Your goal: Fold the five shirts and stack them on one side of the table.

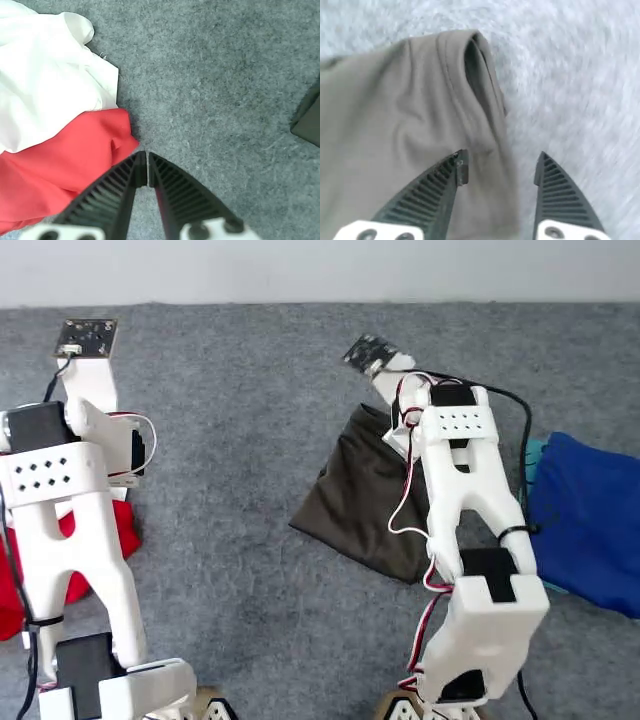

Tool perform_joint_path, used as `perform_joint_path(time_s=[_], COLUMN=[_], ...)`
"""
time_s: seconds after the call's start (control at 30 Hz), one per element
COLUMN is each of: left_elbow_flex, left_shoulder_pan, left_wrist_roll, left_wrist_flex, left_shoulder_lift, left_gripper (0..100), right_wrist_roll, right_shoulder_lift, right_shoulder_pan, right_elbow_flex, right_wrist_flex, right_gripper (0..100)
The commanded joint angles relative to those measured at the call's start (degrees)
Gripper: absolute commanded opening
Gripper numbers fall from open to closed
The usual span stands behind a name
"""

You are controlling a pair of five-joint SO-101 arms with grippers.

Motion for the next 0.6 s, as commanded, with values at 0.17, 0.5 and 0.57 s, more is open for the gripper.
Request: perform_joint_path(time_s=[0.17,0.5,0.57], left_elbow_flex=[-0.3,-0.3,-0.3], left_shoulder_pan=[0.0,0.1,0.0], left_wrist_roll=[-0.4,-0.4,-0.4], left_wrist_flex=[0.5,0.5,0.5], left_shoulder_lift=[-1.8,-1.8,-1.9], left_gripper=[1,1,1], right_wrist_roll=[-29.1,-58.6,-64.1], right_shoulder_lift=[-9.5,-2.6,0.2], right_shoulder_pan=[-2.4,-3.2,-3.2], right_elbow_flex=[-3.0,-2.7,-2.9], right_wrist_flex=[18.6,18.1,17.9], right_gripper=[25.5,33.4,42.4])
